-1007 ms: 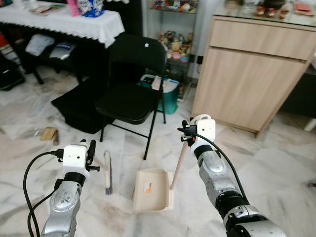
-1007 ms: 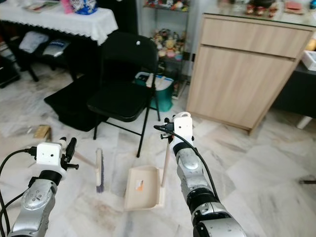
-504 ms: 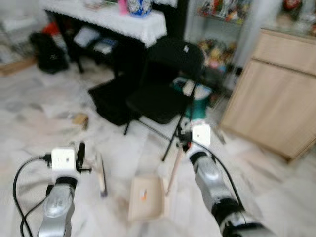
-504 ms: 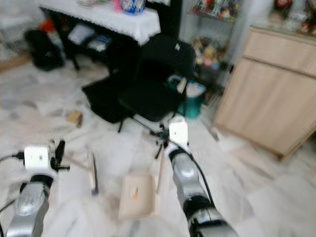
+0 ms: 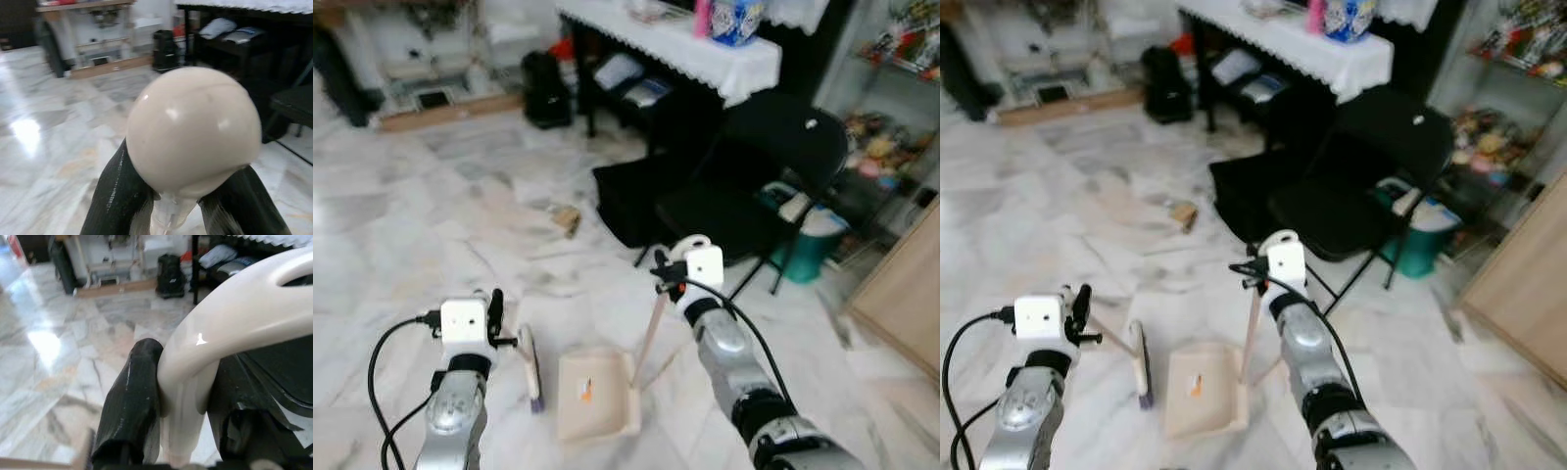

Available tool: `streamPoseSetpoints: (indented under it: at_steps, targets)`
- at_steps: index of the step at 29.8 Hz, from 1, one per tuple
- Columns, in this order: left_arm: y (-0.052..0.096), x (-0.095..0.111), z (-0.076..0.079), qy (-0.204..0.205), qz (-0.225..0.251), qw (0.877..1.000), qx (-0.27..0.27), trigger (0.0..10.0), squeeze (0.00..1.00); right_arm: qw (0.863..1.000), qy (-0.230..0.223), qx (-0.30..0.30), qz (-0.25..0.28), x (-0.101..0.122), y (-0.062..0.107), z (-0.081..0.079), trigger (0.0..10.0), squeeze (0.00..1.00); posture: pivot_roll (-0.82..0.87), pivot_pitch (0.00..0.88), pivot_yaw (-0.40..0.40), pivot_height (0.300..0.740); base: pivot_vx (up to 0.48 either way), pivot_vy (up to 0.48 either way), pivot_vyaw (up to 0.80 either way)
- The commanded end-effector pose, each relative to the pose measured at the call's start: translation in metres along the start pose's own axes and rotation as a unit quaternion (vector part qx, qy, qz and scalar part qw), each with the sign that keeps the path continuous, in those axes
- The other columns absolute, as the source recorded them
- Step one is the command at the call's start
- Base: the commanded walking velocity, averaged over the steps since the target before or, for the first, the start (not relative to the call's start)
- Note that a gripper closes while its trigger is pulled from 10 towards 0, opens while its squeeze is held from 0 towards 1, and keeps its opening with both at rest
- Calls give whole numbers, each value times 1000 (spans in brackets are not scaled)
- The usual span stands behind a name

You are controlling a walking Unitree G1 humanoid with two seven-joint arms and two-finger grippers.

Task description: Sweep floor

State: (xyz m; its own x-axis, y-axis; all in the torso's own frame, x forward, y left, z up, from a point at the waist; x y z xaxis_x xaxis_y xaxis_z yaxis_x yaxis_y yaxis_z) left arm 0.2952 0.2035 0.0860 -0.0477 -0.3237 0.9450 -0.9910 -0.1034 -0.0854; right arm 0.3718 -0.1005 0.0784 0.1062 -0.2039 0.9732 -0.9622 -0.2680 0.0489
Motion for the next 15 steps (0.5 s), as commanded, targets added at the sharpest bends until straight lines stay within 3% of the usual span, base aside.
streamPoseSetpoints:
  at_steps: [1,9,15]
  targets:
    - [-3,15,-5,-8,32,999,10,10000,0,1000,0,0,25,18,-8,1,10000,0,183,0,-85,740,0,0,800]
    - [-2,7,-16,10,17,999,39,10000,0,1000,5,-2,27,21,-10,0,10000,0,108,0,-67,740,0,0,800]
    - [-14,8,-13,20,16,999,28,10000,0,999,0,-32,43,25,-5,15,10000,0,26,0,6,740,0,0,765]
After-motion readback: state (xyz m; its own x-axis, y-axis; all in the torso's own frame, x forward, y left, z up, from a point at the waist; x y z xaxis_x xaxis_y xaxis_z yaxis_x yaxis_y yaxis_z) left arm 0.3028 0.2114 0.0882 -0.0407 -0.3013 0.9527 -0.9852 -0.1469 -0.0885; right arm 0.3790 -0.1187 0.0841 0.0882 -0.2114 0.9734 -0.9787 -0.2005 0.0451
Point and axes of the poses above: a point about 5 cm out from each wrist's last joint towards the gripper, its own y axis pointing back from the gripper into the wrist, its own x axis along the axis of the wrist's last joint, z = x × y, the point moved 3 cm from there along -y, pointing out of the wrist towards the gripper, and after that the axes turned 12 degrees about -y, right-handed, at the moved point
